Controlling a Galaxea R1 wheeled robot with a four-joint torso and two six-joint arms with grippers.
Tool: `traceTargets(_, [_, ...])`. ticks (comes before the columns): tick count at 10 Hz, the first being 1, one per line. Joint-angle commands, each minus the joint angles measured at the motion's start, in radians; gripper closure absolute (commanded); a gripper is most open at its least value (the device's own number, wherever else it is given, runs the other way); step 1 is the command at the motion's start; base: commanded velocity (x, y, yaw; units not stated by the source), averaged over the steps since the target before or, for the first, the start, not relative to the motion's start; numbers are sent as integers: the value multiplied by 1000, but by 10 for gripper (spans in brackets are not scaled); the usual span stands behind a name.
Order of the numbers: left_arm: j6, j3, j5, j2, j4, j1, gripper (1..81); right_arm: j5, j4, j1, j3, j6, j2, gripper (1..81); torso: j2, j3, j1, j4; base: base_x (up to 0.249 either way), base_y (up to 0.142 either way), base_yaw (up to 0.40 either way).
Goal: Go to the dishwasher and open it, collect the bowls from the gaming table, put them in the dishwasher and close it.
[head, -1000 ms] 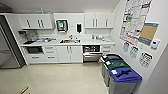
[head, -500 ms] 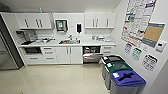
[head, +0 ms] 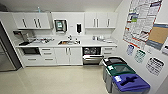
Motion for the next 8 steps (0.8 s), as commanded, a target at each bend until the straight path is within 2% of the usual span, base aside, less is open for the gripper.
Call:
traceTargets(1, [0,11,19,-29,-1,-46,811,-36,-15,48,11,-1,-19,811,0,0,0,0,158,0,0])
traceTargets(8, [0,11,19,-29,-2,-46,811,-36,-15,50,11,-1,-19,811,0,0,1,0,154,0,0])
